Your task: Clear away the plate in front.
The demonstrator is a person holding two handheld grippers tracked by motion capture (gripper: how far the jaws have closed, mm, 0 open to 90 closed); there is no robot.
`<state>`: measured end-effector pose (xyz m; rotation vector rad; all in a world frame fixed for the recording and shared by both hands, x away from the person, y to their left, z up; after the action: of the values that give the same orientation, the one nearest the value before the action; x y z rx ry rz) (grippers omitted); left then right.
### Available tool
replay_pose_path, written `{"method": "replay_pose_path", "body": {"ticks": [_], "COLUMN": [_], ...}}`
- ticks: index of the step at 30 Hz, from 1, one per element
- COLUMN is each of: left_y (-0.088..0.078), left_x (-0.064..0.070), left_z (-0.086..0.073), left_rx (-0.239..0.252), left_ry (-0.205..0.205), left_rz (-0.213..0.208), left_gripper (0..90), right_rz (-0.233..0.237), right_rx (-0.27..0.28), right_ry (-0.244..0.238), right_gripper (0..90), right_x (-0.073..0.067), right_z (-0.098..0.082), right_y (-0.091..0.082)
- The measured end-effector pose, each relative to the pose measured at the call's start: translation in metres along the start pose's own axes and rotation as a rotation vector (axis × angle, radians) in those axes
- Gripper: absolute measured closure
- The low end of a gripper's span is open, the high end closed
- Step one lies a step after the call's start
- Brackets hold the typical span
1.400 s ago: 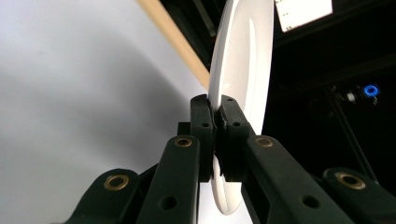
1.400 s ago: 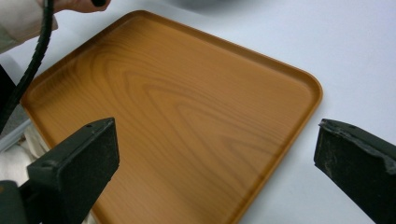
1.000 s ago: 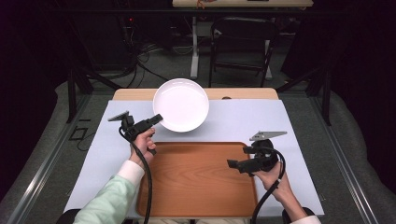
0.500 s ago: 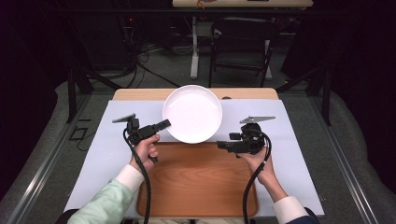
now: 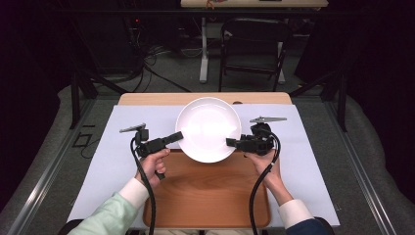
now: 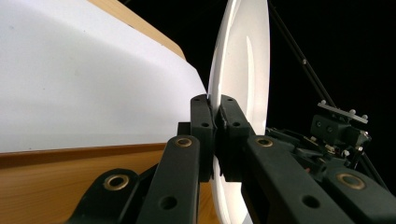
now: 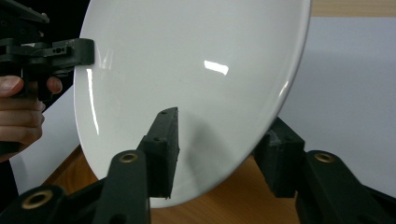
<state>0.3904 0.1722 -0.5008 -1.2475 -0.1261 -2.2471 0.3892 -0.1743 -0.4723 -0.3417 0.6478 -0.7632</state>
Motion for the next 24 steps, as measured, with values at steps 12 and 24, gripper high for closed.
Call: {"method": "replay_pose_path", "body": {"ticks": [12, 24], "left_y": [-0.010, -0.008], "left_x": [0.004, 0.010], "left_z": [-0.009, -0.010], "left_rx": [-0.036, -0.062], "left_ry": [0.089, 0.178], "left_rz": [-0.006, -0.002], "left_gripper": [86.7, 86.5], "right_rz": [0.022, 0.029], "right_rx": [-0.003, 0.005], "right_ry": [0.013, 0.000], "right_gripper": [62.7, 67.7], "right_x": [-0.002, -0.002], "right_z": [-0.004, -0.006], "right_y": [-0.003, -0.013]}}
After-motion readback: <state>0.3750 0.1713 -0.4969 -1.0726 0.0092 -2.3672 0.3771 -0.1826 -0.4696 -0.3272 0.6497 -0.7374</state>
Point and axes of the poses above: each handheld gripper's, and its own axes: y roughly forward along the jaws, z roughly out of its top, x roughly to its right, the point moved 1 cm from there along y, roughly forward along the jaws, and after that the axes turned 3 degrees about y, right-handed, at the moved point
